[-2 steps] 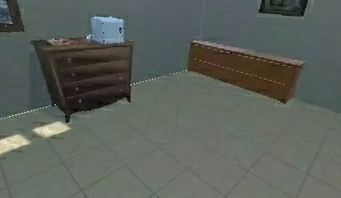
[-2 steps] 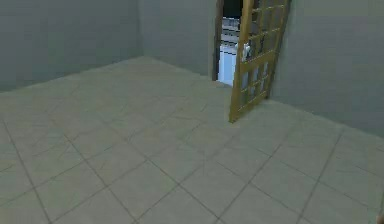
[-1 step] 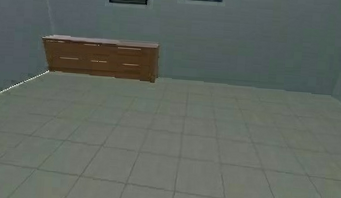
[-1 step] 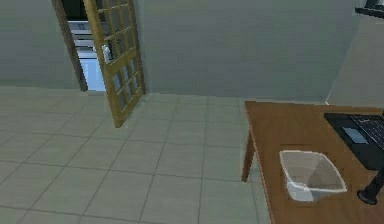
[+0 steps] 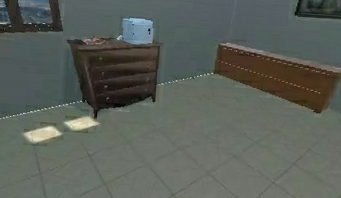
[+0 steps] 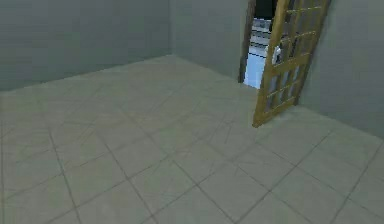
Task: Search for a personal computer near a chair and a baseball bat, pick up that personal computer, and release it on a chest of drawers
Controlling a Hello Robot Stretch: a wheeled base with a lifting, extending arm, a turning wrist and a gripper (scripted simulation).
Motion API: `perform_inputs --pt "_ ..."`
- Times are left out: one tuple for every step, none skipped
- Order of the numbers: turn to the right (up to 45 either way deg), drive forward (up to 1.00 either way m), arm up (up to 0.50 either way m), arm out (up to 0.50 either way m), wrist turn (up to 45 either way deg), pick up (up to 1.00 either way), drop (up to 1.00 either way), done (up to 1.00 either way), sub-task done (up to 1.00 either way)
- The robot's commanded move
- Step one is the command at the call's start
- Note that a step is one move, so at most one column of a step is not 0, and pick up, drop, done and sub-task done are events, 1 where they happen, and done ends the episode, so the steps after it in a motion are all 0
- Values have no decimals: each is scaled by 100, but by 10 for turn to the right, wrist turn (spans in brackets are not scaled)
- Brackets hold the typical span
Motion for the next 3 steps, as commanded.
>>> perform_inputs --pt "450 0 0 0 0 0 0 0 0" --pt "60 0 0 0 0 0 0 0 0" --pt "0 25 0 0 0 0 0 0 0"
